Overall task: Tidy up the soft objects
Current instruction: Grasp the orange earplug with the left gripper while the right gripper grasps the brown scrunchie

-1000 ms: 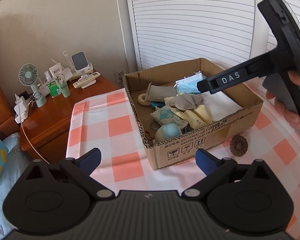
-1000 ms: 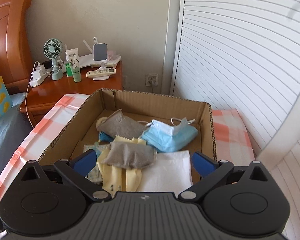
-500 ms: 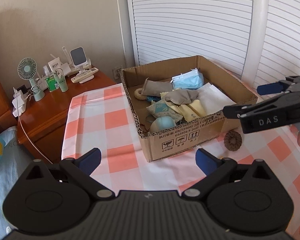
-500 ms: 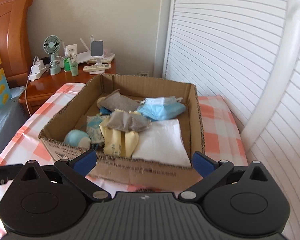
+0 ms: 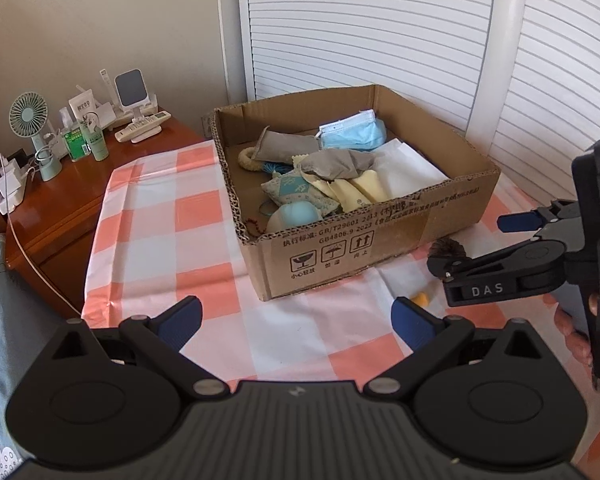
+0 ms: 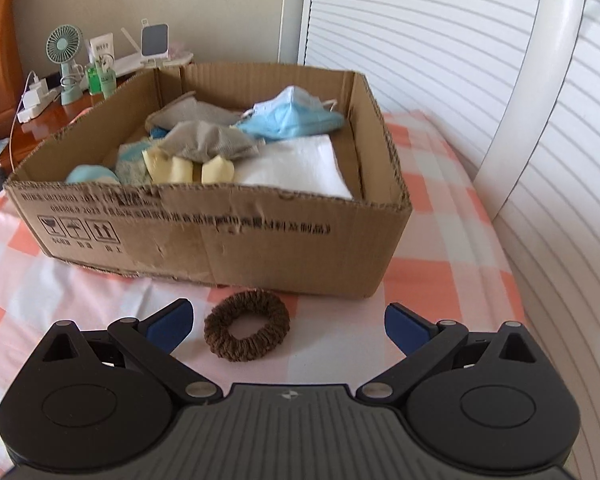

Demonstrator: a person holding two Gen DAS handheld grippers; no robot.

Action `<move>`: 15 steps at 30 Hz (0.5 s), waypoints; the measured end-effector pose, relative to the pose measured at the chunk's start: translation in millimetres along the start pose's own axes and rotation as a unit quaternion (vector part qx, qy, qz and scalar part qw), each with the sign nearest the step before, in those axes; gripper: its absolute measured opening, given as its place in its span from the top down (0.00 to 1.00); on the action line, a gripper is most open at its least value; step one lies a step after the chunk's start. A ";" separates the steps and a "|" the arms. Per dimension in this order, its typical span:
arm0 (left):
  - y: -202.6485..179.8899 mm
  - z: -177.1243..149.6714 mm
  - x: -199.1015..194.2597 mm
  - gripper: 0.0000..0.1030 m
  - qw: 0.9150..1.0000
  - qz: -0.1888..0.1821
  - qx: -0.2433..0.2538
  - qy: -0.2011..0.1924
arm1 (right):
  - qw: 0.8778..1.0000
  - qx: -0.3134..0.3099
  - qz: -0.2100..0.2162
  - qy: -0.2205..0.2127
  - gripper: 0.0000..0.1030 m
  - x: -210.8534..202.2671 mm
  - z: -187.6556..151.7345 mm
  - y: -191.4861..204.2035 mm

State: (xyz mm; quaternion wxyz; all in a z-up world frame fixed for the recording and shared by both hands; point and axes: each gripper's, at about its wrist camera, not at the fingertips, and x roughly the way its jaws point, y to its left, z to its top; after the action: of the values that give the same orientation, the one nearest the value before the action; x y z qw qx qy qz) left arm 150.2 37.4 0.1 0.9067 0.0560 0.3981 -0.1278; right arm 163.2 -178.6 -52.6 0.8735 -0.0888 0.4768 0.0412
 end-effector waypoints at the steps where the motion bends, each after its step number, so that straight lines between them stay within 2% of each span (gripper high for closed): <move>1: -0.9 -0.5 2.7 0.02 1.000 -0.004 0.000 0.002 | 1.000 -0.001 0.001 0.003 0.00 3.0 -0.8 0.1; 5: -8.1 -2.3 16.8 0.02 1.000 -0.016 0.006 0.016 | 1.000 -0.010 -0.017 0.008 0.00 13.4 -6.0 0.4; 10: -19.2 -4.0 33.2 0.02 0.999 -0.027 0.018 0.031 | 1.000 0.009 -0.001 0.012 0.00 13.0 -10.3 -18.6; 15: -30.6 -4.6 50.0 0.02 0.998 -0.038 0.025 0.041 | 1.000 0.002 0.005 0.014 0.00 10.0 -13.9 -29.8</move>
State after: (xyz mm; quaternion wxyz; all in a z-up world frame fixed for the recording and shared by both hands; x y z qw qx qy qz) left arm 171.0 -0.4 -39.7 0.8823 0.0688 0.4336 -0.1697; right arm 161.8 -210.7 -64.9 0.8668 -0.0849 0.4895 0.0434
